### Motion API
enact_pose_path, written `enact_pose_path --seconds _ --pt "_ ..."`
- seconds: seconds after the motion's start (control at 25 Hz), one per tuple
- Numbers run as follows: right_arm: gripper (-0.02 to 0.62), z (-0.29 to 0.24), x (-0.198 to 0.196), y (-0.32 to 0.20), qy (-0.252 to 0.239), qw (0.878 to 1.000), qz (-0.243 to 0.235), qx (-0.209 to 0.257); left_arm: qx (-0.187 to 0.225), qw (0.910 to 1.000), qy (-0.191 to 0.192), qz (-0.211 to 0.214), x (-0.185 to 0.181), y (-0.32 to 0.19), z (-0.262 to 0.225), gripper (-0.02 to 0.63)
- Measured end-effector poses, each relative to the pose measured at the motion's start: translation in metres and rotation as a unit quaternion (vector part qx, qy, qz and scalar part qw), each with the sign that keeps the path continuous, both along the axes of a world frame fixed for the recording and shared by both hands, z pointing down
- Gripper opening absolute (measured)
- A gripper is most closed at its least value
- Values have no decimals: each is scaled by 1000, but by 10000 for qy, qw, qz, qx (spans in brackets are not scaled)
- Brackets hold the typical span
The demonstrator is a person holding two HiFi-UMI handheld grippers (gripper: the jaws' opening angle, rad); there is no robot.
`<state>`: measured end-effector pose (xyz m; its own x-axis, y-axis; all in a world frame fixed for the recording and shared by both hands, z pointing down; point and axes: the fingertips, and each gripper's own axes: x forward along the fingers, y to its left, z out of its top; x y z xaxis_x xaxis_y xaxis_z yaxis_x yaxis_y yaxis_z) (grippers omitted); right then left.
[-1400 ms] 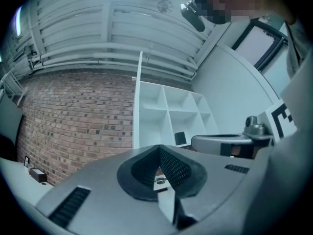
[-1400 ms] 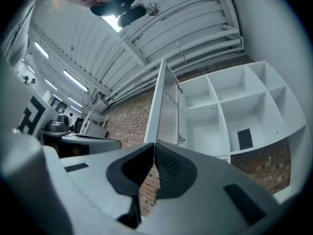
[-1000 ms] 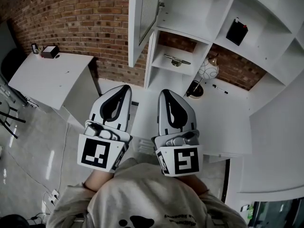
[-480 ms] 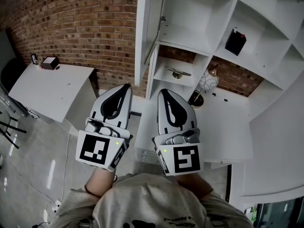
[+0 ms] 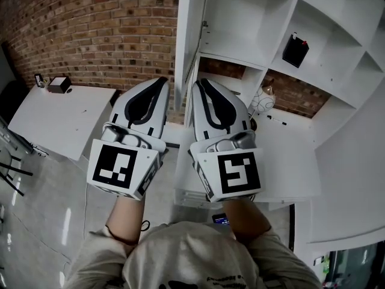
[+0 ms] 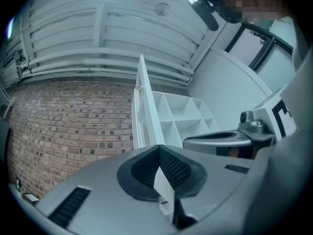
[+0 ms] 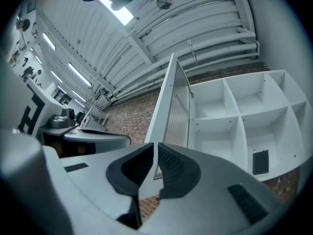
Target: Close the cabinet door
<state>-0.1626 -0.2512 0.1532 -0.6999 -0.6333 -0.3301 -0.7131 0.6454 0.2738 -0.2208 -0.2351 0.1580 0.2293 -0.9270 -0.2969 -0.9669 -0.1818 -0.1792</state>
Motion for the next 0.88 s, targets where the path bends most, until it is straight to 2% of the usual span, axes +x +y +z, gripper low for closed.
enact_pose_path --seconds 0.16,0.24,0.48,0.68,0.88 --pt "28 -9 -11 -8 -84 9998 -73 -183 75 9999 -14 75 -6 -7 -7 8" --pt "84 -12 -17 -9 -53 9997 -101 -238 106 9999 -45 26 -10 -10 -10 8" --pt "147 -9 -36 -20 2 9985 -72 -542 6 10000 72 5 -23 -20 -12 8" --pt "156 -9 -47 -21 4 9976 93 -689 -46 9999 90 -4 -28 -18 -9 8" --pt "156 -8 -53 -25 129 9973 461 -565 -79 9999 115 44 -28 -17 -7 8"
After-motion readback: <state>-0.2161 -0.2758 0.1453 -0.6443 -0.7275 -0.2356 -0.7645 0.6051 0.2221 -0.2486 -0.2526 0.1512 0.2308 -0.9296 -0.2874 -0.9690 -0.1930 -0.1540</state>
